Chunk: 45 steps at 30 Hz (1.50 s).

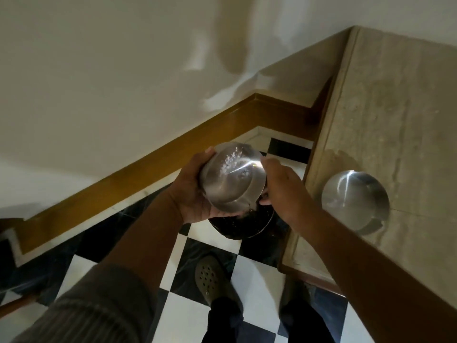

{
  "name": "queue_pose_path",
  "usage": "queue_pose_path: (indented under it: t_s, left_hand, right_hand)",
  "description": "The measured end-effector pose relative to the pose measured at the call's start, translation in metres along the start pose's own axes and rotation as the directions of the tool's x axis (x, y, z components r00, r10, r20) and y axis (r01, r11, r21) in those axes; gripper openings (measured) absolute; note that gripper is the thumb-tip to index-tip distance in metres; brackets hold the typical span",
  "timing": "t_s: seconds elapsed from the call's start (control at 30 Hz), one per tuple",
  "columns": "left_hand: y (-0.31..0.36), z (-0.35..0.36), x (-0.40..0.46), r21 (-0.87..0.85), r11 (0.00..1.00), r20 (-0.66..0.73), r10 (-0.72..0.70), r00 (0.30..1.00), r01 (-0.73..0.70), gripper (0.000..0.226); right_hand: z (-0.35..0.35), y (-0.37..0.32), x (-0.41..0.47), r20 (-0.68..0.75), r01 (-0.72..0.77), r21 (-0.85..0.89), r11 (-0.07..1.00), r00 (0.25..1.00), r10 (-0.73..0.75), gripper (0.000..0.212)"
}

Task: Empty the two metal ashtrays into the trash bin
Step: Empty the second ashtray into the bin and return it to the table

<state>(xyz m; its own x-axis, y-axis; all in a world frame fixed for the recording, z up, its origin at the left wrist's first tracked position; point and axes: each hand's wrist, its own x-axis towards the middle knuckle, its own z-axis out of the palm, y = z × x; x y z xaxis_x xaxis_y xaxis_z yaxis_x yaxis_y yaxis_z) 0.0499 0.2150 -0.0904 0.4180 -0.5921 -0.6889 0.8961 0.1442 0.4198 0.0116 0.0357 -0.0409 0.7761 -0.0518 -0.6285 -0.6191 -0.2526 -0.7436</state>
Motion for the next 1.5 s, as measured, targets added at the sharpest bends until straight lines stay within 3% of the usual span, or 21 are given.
queue_pose_path:
  t_s: [0.13,0.2,0.27,0.33,0.37,0.43,0.5,0.67,0.73,0.8,0.87,1.0,1.1,1.2,1.23,1.27,1.33,1.4,1.5]
  left_hand:
    - [0.009,-0.004,0.011,0.256,0.966,-0.004,0.031,1.0,-0.029,0.09]
    - [0.012,-0.002,0.017,0.513,0.858,-0.055,0.005,0.998,0.024,0.084]
    - [0.006,-0.003,0.027,0.761,0.642,-0.121,-0.007,0.993,0.097,0.097]
    - [-0.007,-0.005,0.035,0.922,0.373,-0.158,0.113,0.981,0.106,0.122]
    - [-0.015,-0.007,0.038,0.964,0.246,-0.152,0.207,0.966,0.099,0.133]
    - [-0.031,-0.012,0.043,0.998,0.032,-0.068,0.392,0.918,0.06,0.14]
    - [-0.044,-0.019,0.048,0.996,-0.091,0.04,0.479,0.877,0.004,0.141]
    - [-0.056,-0.028,0.06,0.989,-0.128,0.138,0.542,0.829,-0.08,0.142]
    - [-0.056,-0.022,0.065,0.984,-0.138,0.172,0.585,0.792,-0.111,0.139]
    - [-0.054,-0.019,0.068,0.973,-0.189,0.22,0.617,0.756,-0.129,0.135]
    - [-0.055,-0.022,0.068,0.966,-0.226,0.237,0.574,0.784,-0.126,0.134]
    - [-0.061,-0.033,0.062,0.967,-0.22,0.236,0.572,0.785,-0.13,0.128]
    - [-0.059,-0.033,0.059,0.968,-0.219,0.232,0.607,0.76,-0.122,0.126]
    - [-0.056,-0.034,0.059,0.974,-0.184,0.215,0.605,0.767,-0.129,0.13]
    - [-0.055,-0.033,0.059,0.979,-0.161,0.199,0.604,0.772,-0.127,0.132]
    - [-0.054,-0.031,0.06,0.982,-0.142,0.187,0.605,0.774,-0.126,0.133]
    - [-0.054,-0.029,0.062,0.984,-0.147,0.17,0.587,0.791,-0.102,0.132]
    - [-0.059,-0.028,0.062,0.982,-0.164,0.166,0.546,0.821,-0.089,0.131]
    - [-0.065,-0.033,0.066,0.98,-0.169,0.188,0.596,0.781,-0.107,0.126]
  right_hand:
    - [-0.005,0.014,0.024,0.026,-0.111,0.237,0.965,0.994,0.108,0.036]
    - [-0.01,0.022,0.031,0.034,-0.128,0.268,0.955,0.992,0.124,0.035]
    - [-0.014,0.033,0.033,-0.009,-0.035,0.151,0.988,0.999,0.037,0.046]
    - [-0.017,0.044,0.029,-0.038,0.124,-0.1,0.987,0.991,-0.128,0.063]
    - [-0.017,0.049,0.026,-0.01,0.239,-0.258,0.936,0.968,-0.25,0.065]
    - [-0.016,0.06,0.025,0.124,0.449,-0.516,0.73,0.882,-0.455,0.069]
    - [-0.015,0.067,0.023,0.233,0.561,-0.625,0.543,0.798,-0.556,0.076]
    - [-0.02,0.054,0.011,0.288,0.62,-0.741,0.256,0.639,-0.713,0.091]
    - [-0.021,0.059,0.012,0.334,0.597,-0.785,0.164,0.632,-0.7,0.101]
    - [-0.02,0.074,0.019,0.473,0.581,-0.811,0.07,0.721,-0.507,0.114]
    - [-0.018,0.09,0.024,0.575,0.605,-0.796,0.014,0.763,-0.296,0.118]
    - [-0.014,0.096,0.033,0.621,0.647,-0.763,-0.005,0.73,-0.284,0.119]
    - [-0.014,0.082,0.031,0.594,0.676,-0.735,0.046,0.675,-0.437,0.119]
    - [-0.019,0.057,0.025,0.463,0.681,-0.726,0.094,0.585,-0.666,0.116]
    - [-0.019,0.053,0.025,0.442,0.664,-0.742,0.093,0.589,-0.677,0.117]
    - [-0.018,0.054,0.025,0.471,0.647,-0.758,0.084,0.632,-0.615,0.12]
    - [-0.011,0.067,0.03,0.591,0.645,-0.759,0.09,0.74,-0.322,0.128]
    - [-0.006,0.083,0.034,0.633,0.647,-0.751,0.13,0.762,-0.133,0.131]
    - [-0.004,0.084,0.038,0.624,0.659,-0.745,0.1,0.743,-0.242,0.132]
